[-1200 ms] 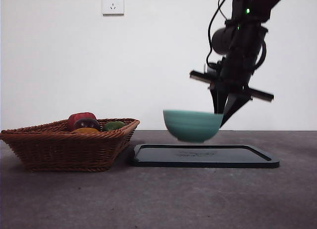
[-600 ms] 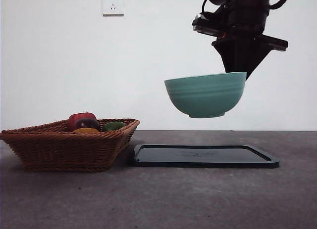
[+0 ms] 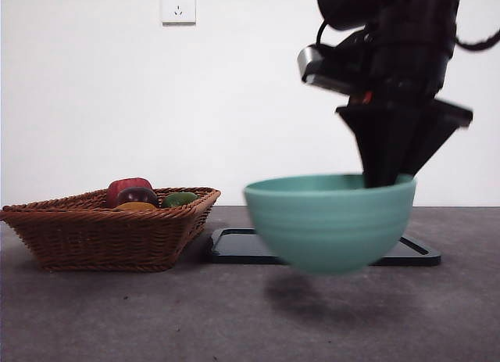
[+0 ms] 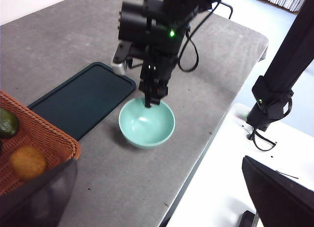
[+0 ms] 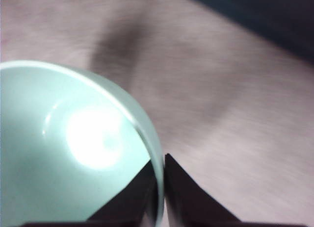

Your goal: Pick up the wifruite, put it on the bowl, pick up the plate, put it on desk

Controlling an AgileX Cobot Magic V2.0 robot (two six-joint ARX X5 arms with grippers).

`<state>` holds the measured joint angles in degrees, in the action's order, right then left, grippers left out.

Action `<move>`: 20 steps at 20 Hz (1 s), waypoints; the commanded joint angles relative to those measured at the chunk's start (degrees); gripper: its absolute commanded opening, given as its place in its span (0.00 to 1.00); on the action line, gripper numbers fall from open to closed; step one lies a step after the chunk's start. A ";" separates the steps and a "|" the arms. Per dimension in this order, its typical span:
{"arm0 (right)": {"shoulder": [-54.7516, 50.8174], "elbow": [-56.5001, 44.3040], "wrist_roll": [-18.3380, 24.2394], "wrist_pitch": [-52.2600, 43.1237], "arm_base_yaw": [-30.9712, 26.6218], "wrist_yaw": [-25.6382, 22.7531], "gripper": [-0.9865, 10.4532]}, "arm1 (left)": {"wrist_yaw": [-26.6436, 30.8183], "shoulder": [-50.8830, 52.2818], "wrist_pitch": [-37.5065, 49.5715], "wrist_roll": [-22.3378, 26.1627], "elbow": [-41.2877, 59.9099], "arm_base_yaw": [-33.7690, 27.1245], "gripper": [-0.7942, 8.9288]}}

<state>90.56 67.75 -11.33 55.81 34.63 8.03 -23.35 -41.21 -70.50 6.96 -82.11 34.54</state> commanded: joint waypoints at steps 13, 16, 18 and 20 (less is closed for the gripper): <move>0.74 -10.45 -6.58 -14.14 1.51 2.43 0.09 | -0.28 -0.33 0.66 0.02 -0.74 0.42 0.66; 0.74 -10.45 -6.73 -14.27 1.51 2.43 0.09 | -0.28 -0.33 0.66 0.02 -0.74 0.42 0.66; 0.72 -10.43 -6.73 -14.21 1.51 2.45 0.11 | -0.28 -0.33 0.66 0.02 -0.74 0.42 0.66; 0.70 -10.29 -6.75 -13.88 1.42 2.43 0.28 | -0.28 -0.33 0.66 0.02 -0.74 0.42 0.66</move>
<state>90.56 57.14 -17.23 41.98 35.62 10.50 -23.33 -41.21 -70.50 6.94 -82.11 34.54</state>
